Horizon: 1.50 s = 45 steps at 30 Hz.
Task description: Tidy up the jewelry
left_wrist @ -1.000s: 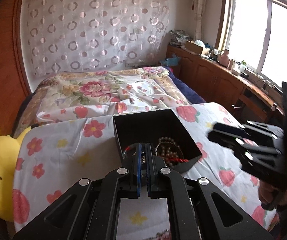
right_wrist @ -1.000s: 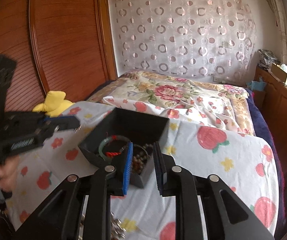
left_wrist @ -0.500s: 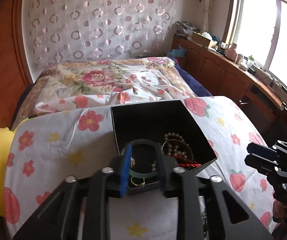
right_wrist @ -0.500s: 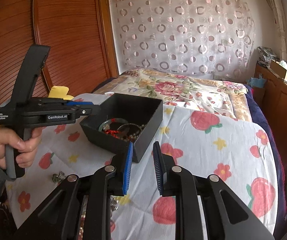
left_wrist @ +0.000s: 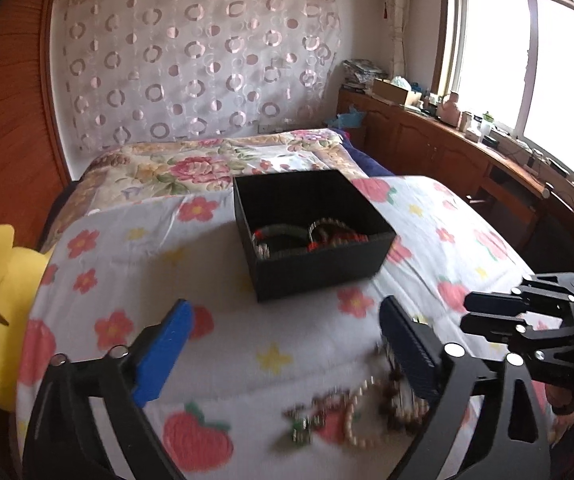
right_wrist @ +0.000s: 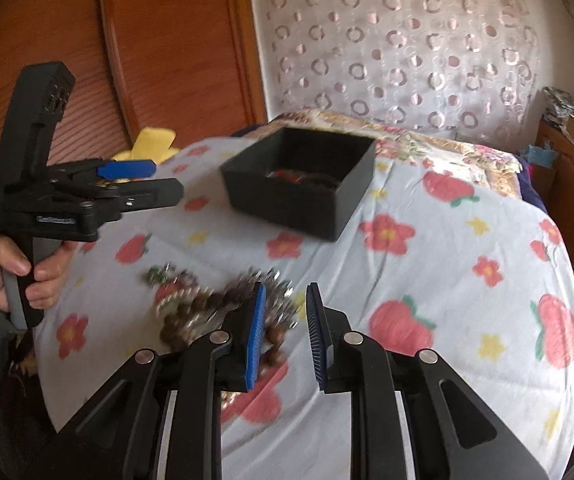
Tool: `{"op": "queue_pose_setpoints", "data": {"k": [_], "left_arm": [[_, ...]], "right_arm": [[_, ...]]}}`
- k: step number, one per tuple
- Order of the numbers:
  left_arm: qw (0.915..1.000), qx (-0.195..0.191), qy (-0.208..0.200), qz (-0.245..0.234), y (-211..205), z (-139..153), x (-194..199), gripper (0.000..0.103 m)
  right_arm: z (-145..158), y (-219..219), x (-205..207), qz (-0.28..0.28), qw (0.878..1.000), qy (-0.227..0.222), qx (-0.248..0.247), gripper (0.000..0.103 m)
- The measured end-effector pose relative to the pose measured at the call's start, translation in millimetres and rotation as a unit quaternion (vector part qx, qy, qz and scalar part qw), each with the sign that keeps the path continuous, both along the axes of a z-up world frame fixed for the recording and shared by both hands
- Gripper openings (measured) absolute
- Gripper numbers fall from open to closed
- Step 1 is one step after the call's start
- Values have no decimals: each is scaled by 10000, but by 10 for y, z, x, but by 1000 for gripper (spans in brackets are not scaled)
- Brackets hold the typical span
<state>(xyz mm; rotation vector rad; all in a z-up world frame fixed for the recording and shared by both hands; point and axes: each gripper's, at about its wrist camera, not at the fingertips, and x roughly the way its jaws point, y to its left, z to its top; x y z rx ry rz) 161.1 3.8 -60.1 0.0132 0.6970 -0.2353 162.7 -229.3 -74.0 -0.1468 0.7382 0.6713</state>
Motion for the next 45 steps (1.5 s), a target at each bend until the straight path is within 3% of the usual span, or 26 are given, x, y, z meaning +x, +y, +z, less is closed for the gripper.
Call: {"op": "queue_pose_setpoints", "data": {"k": [10, 18, 20, 25, 36, 45], "left_arm": [[9994, -289, 117, 152, 171, -165, -380, 94], [9993, -318, 146, 94, 194, -204, -423, 95], [9994, -286, 186, 75, 185, -229, -452, 95], [9994, -213, 263, 97, 180, -285, -478, 95], [9990, 1, 448, 20, 103, -383, -544, 95], [9995, 2, 300, -25, 72, -353, -573, 92]], "right_arm": [[-252, 71, 14, 4, 9983, 460, -358, 23], [-310, 175, 120, 86, 9966, 664, -477, 23], [-312, 182, 99, 176, 9966, 678, -441, 15], [-199, 191, -5, 215, 9983, 337, -418, 15], [496, 136, -332, 125, 9969, -781, 39, 15], [674, 15, -430, -71, 9940, -1076, 154, 15]]}}
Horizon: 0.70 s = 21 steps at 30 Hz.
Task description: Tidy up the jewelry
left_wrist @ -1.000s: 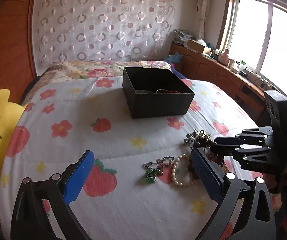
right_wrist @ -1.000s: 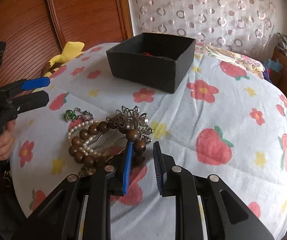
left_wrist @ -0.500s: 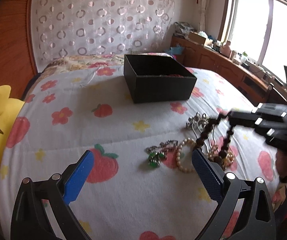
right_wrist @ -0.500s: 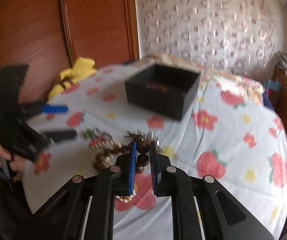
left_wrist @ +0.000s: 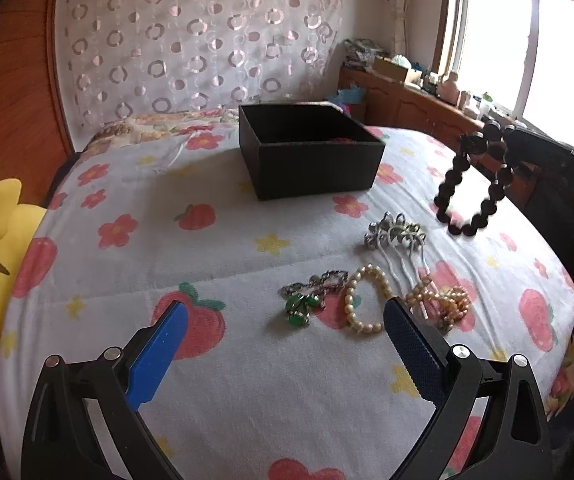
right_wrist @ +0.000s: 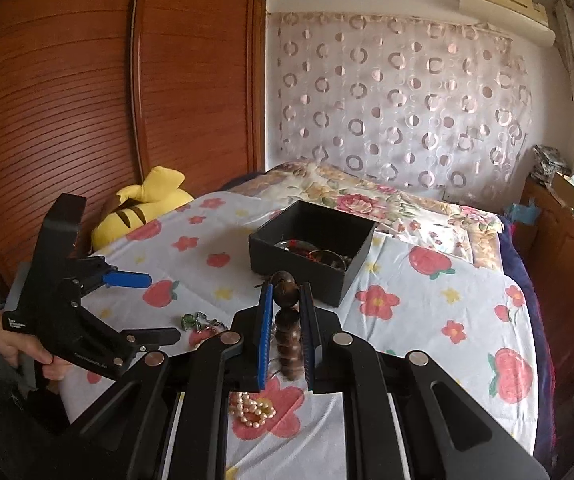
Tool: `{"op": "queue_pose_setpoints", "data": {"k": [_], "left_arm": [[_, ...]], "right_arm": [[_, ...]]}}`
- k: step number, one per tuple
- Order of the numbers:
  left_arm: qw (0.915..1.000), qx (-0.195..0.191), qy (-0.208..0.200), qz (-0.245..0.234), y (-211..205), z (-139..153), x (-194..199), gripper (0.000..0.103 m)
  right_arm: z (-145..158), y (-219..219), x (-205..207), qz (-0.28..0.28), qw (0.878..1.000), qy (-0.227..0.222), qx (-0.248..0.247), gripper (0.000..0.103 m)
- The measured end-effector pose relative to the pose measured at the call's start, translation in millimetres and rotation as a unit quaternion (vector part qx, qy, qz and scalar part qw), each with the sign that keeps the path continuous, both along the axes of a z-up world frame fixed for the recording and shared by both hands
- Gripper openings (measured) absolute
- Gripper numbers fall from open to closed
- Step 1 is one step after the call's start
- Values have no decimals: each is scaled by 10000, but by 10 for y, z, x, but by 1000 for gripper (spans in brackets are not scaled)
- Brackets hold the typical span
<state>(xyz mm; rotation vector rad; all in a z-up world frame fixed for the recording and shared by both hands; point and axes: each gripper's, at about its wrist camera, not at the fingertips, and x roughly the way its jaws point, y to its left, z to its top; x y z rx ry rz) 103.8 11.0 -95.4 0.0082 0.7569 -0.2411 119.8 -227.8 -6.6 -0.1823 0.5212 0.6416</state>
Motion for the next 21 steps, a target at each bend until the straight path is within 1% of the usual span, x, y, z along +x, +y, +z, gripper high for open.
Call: {"op": "queue_pose_setpoints", "data": {"k": [1, 2, 4, 7, 9, 12, 14, 21], "left_arm": [[10000, -35, -37, -23, 0, 14, -11, 86], [10000, -46, -57, -37, -3, 33, -16, 83], [10000, -21, -35, -55, -13, 43, -6, 69], [9999, 52, 57, -115, -42, 19, 22, 56], [9997, 131, 137, -126, -68, -13, 38, 54], [9988, 309, 336, -167, -117, -97, 79, 44], [9982, 395, 411, -191, -142, -142, 102, 41], [9968, 594, 492, -194, -204, -189, 211, 39]], "right_arm": [[-7, -6, -3, -5, 10000, 10, 11, 15], [-10, -16, -2, -7, 10000, 25, 15, 15], [-29, -17, 2, -17, 10000, 46, 7, 15], [-53, -28, 4, -27, 10000, 68, 5, 15], [-66, -27, 6, -37, 10000, 72, -2, 15], [-77, -42, 14, -37, 9999, 94, -3, 15], [-86, -50, 18, -50, 9999, 105, -9, 15], [-97, -45, 21, -34, 9999, 116, -6, 15]]}}
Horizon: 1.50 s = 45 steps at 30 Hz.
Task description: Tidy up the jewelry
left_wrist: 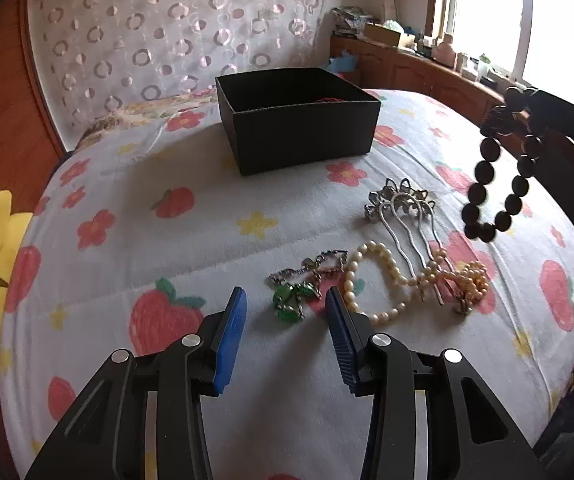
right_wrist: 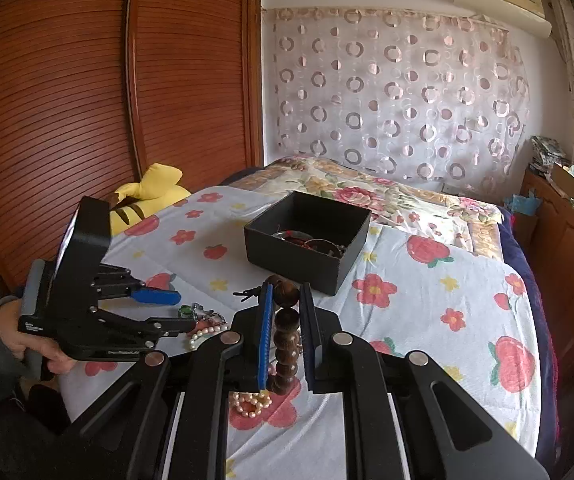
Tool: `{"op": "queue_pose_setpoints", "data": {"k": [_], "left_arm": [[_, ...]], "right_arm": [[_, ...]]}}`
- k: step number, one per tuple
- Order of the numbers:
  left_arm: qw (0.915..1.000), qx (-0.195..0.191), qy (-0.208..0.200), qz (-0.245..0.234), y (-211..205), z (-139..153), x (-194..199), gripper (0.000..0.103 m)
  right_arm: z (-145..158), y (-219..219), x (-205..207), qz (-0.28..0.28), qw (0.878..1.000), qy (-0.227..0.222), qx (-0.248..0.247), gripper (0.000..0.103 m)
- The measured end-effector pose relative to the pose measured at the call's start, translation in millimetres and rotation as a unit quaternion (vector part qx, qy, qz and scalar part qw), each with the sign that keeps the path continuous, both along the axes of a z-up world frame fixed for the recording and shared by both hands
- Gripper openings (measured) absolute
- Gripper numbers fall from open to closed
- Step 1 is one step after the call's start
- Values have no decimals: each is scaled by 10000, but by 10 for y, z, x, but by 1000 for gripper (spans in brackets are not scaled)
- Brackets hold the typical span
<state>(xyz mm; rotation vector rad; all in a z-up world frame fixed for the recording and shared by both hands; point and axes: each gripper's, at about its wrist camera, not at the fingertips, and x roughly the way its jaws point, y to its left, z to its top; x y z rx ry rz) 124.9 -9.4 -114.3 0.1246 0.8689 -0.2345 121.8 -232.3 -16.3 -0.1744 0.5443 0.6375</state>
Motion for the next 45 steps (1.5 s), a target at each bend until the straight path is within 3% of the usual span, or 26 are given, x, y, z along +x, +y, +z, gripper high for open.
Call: {"op": "queue_pose_setpoints", "data": {"k": [2, 3, 4, 9, 30, 45], "left_arm": [[10000, 29, -5, -19, -21, 1, 24, 39], [10000, 15, -13, -42, -20, 2, 30, 33], [10000, -13, -26, -74, -22, 4, 30, 19], [9998, -84, -168, -60, -3, 70, -26, 11], [9943, -497, -923, 170, 330, 669, -164, 10], [9897, -511, -1338, 70, 292, 1219, 75, 10]], "right_arm": [[-2, -3, 3, 0, 10000, 3, -3, 15], [-1, -5, 3, -9, 10000, 0, -3, 15], [0, 0, -1, -12, 10000, 0, 1, 15], [29, 2, 21, -32, 10000, -10, -21, 15], [377, 254, 291, 32, 9997, -233, -67, 15], [468, 459, 1057, -202, 9997, -97, -33, 15]]}}
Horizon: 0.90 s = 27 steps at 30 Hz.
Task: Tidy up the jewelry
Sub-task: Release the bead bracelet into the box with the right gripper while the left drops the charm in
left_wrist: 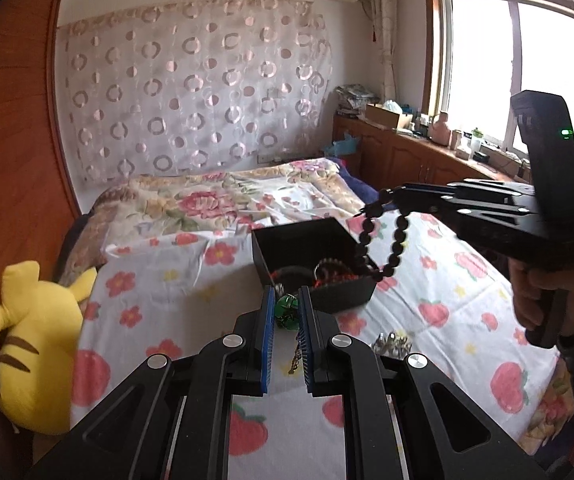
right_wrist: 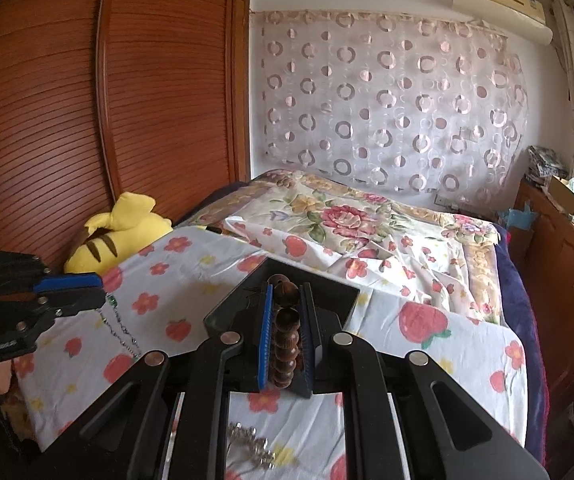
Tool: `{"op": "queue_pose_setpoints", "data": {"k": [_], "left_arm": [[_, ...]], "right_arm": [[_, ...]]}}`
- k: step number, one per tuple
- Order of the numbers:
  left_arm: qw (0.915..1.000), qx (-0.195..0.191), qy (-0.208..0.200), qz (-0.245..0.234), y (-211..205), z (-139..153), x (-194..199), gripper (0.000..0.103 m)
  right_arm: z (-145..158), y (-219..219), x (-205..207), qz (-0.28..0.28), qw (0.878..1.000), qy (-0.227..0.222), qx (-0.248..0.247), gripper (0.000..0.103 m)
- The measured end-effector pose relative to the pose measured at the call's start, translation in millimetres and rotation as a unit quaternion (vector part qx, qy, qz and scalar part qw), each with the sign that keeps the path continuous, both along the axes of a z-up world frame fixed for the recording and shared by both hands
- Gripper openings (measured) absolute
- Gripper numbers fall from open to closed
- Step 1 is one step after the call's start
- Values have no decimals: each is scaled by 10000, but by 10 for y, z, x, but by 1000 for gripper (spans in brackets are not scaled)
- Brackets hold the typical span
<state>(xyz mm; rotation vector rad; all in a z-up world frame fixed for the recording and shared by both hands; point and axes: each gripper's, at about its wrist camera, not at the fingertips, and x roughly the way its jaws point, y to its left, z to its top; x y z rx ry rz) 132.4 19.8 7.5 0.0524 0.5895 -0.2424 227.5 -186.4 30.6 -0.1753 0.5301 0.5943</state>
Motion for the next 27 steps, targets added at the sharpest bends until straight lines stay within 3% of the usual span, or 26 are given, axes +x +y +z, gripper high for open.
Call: {"op": "queue_pose_setpoints", "data": {"k": [7, 14, 15, 16, 17, 27], "left_arm": [[9999, 70, -72, 9, -36, 110, 163, 10], [9998, 210, -45, -11, -100, 73, 320, 11], [9998, 210, -30, -12, -99, 59, 340, 11], [9998, 212, -4, -12, -105, 43, 373, 11], [9998, 213, 19, -14, -111, 31, 404, 11], [9995, 289, 154, 35, -285, -16, 819, 11]], "right_arm": [[-45, 128, 302, -144, 9998, -10, -137, 15], [-267, 101, 661, -405, 9985, 345, -145, 15], [-285, 68, 681, -450, 9983, 364, -83, 21], [-294, 38, 684, -484, 9981, 370, -18, 30], [-302, 19, 680, -503, 9980, 374, 38, 31], [-315, -212, 537, -500, 9983, 311, 11, 31]]}}
